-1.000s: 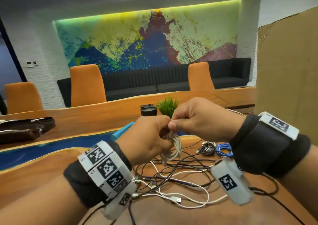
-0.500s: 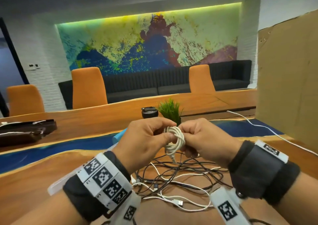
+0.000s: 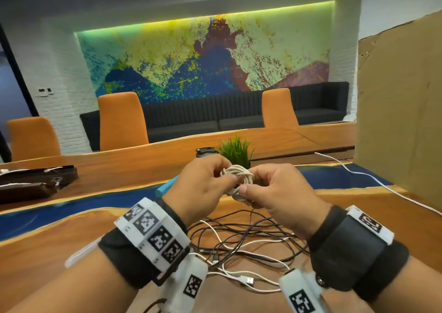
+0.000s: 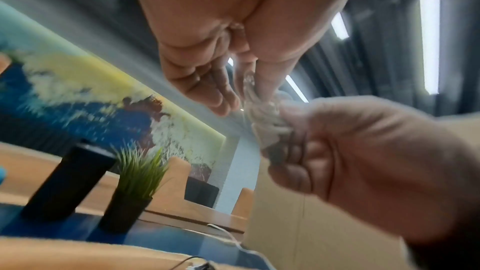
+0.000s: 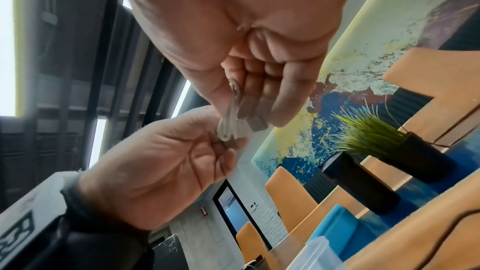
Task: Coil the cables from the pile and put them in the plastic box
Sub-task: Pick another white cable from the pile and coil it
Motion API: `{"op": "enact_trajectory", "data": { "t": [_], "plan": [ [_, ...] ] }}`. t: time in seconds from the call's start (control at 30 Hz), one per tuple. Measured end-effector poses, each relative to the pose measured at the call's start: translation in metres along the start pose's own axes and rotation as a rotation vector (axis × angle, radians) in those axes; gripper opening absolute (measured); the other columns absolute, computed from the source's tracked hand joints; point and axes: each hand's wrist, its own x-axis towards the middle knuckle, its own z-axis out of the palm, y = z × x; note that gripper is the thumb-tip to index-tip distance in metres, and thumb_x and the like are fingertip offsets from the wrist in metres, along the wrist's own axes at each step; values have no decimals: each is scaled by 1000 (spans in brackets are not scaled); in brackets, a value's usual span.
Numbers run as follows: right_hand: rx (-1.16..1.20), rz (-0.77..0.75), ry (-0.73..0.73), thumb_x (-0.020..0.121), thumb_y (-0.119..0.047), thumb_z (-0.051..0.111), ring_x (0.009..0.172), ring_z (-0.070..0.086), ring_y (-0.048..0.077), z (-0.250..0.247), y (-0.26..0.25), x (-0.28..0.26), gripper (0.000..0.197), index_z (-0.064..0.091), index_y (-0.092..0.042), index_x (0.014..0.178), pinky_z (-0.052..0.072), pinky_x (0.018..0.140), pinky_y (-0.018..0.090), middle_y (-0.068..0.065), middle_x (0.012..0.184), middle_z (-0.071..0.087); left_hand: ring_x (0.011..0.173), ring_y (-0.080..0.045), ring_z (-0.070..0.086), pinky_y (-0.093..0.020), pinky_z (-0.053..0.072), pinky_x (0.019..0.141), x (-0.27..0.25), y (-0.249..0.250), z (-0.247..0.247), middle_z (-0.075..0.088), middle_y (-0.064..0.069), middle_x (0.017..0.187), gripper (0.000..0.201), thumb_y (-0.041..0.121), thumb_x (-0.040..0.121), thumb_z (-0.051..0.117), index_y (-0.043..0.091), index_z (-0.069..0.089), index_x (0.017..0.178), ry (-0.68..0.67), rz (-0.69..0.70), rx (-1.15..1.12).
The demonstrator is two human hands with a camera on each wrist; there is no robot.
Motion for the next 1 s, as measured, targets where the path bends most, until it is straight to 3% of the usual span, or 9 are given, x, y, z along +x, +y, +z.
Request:
{"op": "enact_trajectory", "data": {
  "t": [0.1,0.2,0.27,0.4,0.57,0.67,0.8,1.0],
  "plan": [
    [-30,-9,-5,86,-14,72,77,67,16,0,1,2,10,74,-22,92,59,72,38,1,81,72,79,-22,69,-34,57,71,0,0,-7,74,-13,88,12,15,83,77,8,74,92,-41,-129,-289],
    [-81,-39,-9,86,-14,72,75,64,9,-2,0,2,12,74,-23,93,57,68,30,-3,80,71,68,-6,66,-16,49,59,1,-2,-14,74,-8,83,16,13,81,77,3,75,94,-116,-218,-422],
    [-132,-66,-7,86,-15,71,77,65,9,-3,-1,3,14,75,-23,97,57,70,29,-5,82,71,65,-3,65,-12,46,55,3,-2,-16,75,-6,81,15,10,82,75,2,75,95,-143,-253,-468],
    [-188,-109,-1,87,-14,72,84,67,9,-6,-3,6,19,76,-24,102,58,75,32,-8,87,73,69,-7,68,-11,44,49,3,-3,-17,76,-12,91,19,5,84,71,1,71,103,-157,-293,-532],
    [-68,-70,-44,82,-10,76,78,67,8,-18,-6,12,24,75,-20,104,52,66,19,-2,87,75,69,-9,60,-21,35,56,-1,-12,-10,72,-6,89,45,15,70,73,10,64,113,-122,-393,-754],
    [3,-19,-98,82,-9,74,78,67,11,-21,-7,14,21,74,-18,101,54,66,21,2,88,75,69,-10,56,-21,35,55,-3,-16,-5,70,-7,87,45,12,70,72,11,62,114,-114,-446,-906],
    [132,81,-178,85,-9,71,82,69,16,-25,-8,15,17,72,-14,101,57,75,33,6,93,76,64,-12,47,-25,35,57,-7,-17,1,65,-7,83,45,7,74,77,9,59,115,-168,-443,-999],
    [236,84,-161,89,-6,65,89,69,20,-22,-5,21,17,69,-11,105,58,83,41,12,101,73,48,-2,38,-19,30,54,-5,-9,7,60,-3,80,28,11,80,66,9,64,107,-257,-384,-1223]
  ]
}}
